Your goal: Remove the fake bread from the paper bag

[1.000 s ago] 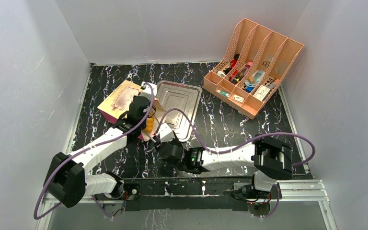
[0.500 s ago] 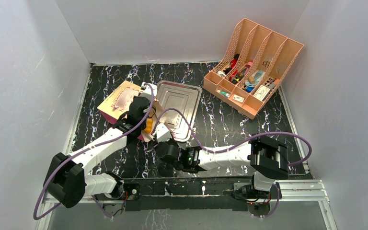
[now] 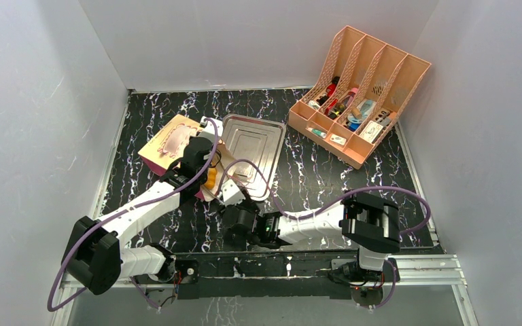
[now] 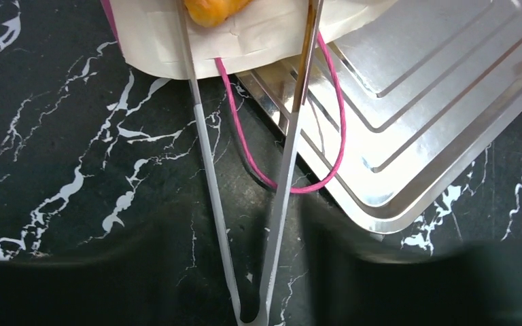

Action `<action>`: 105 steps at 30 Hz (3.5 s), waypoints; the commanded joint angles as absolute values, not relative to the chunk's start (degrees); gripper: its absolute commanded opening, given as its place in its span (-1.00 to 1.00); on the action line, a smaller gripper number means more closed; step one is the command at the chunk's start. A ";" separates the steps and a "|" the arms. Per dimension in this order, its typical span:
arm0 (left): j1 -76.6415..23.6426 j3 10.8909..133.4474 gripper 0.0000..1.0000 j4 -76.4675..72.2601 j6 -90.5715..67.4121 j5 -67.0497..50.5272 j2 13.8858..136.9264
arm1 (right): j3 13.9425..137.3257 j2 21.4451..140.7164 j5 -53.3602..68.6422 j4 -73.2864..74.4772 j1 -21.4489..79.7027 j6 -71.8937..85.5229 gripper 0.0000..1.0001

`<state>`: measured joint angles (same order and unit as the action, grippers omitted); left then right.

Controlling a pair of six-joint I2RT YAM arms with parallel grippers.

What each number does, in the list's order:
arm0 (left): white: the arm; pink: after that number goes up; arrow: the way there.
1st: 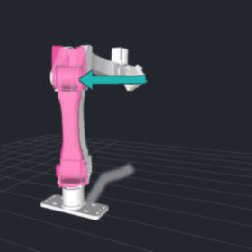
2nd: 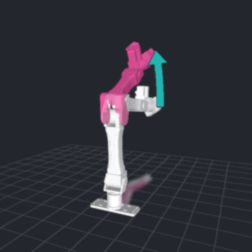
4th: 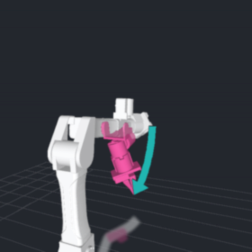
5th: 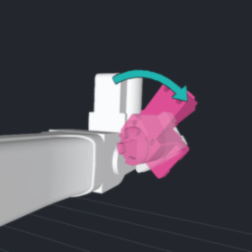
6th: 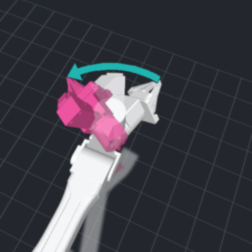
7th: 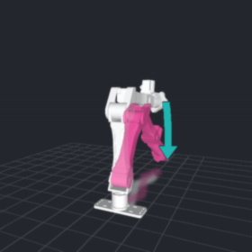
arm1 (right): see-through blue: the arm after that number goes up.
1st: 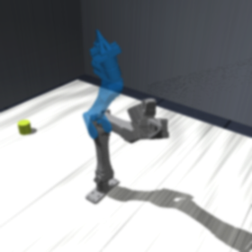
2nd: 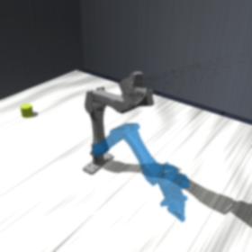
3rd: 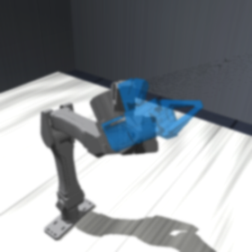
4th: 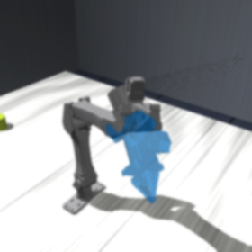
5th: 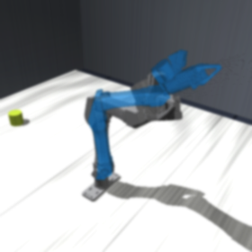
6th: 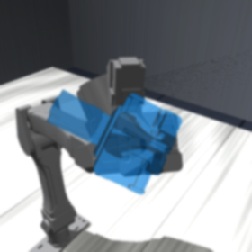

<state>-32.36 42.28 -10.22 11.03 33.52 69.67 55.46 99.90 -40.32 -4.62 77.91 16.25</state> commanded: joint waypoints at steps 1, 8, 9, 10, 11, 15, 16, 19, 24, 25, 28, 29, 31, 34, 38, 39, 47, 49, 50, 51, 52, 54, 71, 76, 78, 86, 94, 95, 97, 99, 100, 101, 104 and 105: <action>-32.07 43.41 -1.00 -10.11 10.64 34.45 68.66 | 53.88 96.64 -43.74 -12.85 78.13 12.62 -0.90; -32.04 43.10 -1.00 -10.12 11.50 34.96 68.20 | 54.26 95.36 -37.98 -11.19 77.65 13.25 0.94; -32.06 43.14 -1.00 -10.11 11.56 34.98 68.01 | 53.94 95.03 -37.55 -11.53 77.61 13.24 0.96; -32.08 43.08 -1.00 -10.04 11.53 35.05 67.90 | 53.36 94.55 -36.69 -12.34 77.60 13.11 0.96; -32.05 43.13 -1.00 -9.90 11.59 35.07 67.73 | 52.76 93.95 -36.25 -13.18 77.54 12.81 0.96; -32.00 43.13 -1.00 -9.60 11.85 35.24 67.14 | 51.89 92.77 -36.92 -13.59 77.09 12.26 -0.95; -32.03 43.21 -1.00 -9.52 11.84 35.24 67.06 | 52.01 92.76 -37.61 -12.88 77.08 12.33 -1.00; -32.03 43.23 -1.00 -9.25 11.71 35.24 66.81 | 51.85 93.21 -36.92 -12.58 76.81 11.50 -0.60; -32.05 42.96 -1.00 -8.97 11.12 35.16 66.58 | 50.74 94.82 -32.61 -13.49 75.78 11.08 0.93; -32.05 42.86 -1.00 -8.97 11.04 35.10 66.54 | 50.46 95.29 -31.81 -13.91 75.42 11.07 0.96; -32.05 42.77 -1.00 -9.02 10.73 34.99 66.78 | 49.70 96.62 -29.88 -15.10 74.20 10.67 0.96; -32.08 42.79 -1.00 -9.05 10.66 34.92 66.84 | 49.48 96.89 -29.10 -15.64 73.78 10.34 0.96; -32.08 42.84 -1.00 -9.12 10.69 34.89 67.00 | 49.15 97.32 -27.39 -16.82 73.15 9.84 0.96; -32.05 42.95 -1.00 -9.18 10.71 34.79 67.27 | 49.20 98.25 -25.35 -17.84 72.00 9.34 0.95; -31.99 43.14 -1.00 -8.97 10.70 34.72 67.46 | 49.31 99.40 -22.02 -19.36 70.11 9.18 0.91; -32.04 43.11 -1.00 -8.98 10.72 34.72 67.49 | 49.37 100.19 -21.17 -19.79 69.73 9.18 0.89; -32.01 42.99 -1.00 -9.12 10.51 34.72 67.85 | 51.03 105.58 -16.17 -21.69 67.90 8.74 0.72; -32.05 43.11 -1.00 -9.14 10.47 34.71 68.03 | 51.39 106.19 -15.90 -22.18 67.73 8.46 0.63; -32.04 43.15 -1.00 -9.12 10.52 34.67 68.07 | 51.51 106.46 -15.83 -22.22 67.62 8.24 0.57; -32.01 43.23 -1.00 -9.18 10.54 34.63 68.20 | 51.53 106.52 -15.87 -22.20 67.53 8.18 0.52; -32.01 43.19 -1.00 -9.23 10.54 34.67 68.28 | 51.52 106.46 -15.73 -22.31 67.48 8.16 0.48; -32.06 43.24 -1.00 -9.31 10.60 34.63 68.53 | 50.97 106.00 -15.43 -22.53 67.49 8.15 0.37; -32.07 44.12 -1.00 -9.21 10.58 35.07 69.28 | 44.68 96.06 -16.05 -22.19 67.50 11.52 0.01; -32.06 44.51 -1.00 -8.89 10.70 35.15 69.34 | 43.97 93.08 -14.56 -20.68 67.50 12.44 -0.03; -32.07 44.77 -1.00 -8.71 10.69 35.04 69.44 | 43.50 92.05 -13.85 -20.27 67.57 12.82 -0.04; -32.01 45.22 -1.00 -8.14 10.55 35.07 69.31 | 43.22 89.39 -14.58 -18.83 69.17 13.98 -0.05; -32.06 45.27 -1.00 -7.30 10.10 35.07 69.00 | 44.70 87.48 -16.52 -16.98 70.20 14.08 -0.04; -32.02 45.22 -1.00 -7.23 9.96 35.07 69.04 | 44.93 87.31 -16.72 -16.84 70.22 14.02 -0.04; -32.08 45.16 -1.00 -7.12 9.70 34.98 69.09 | 45.45 87.23 -17.15 -16.48 70.22 14.02 -0.04; -32.00 45.03 -1.00 -7.12 9.67 34.96 69.01 | 45.80 87.11 -17.38 -16.44 70.22 14.04 -0.03; -32.04 45.02 -1.00 -7.12 9.51 34.93 69.02 | 45.98 87.10 -17.49 -16.40 70.22 13.99 -0.04; -32.02 45.00 -1.00 -7.12 9.57 34.98 68.92 | 46.16 87.10 -17.49 -16.43 70.22 13.90 -0.03; -32.06 44.90 -1.00 -7.12 9.52 34.97 68.81 | 47.00 87.56 -17.66 -16.37 70.22 13.68 -0.03; -32.08 44.91 -1.00 -7.16 9.51 34.87 68.84 | 47.24 87.79 -17.68 -16.43 70.22 13.64 -0.04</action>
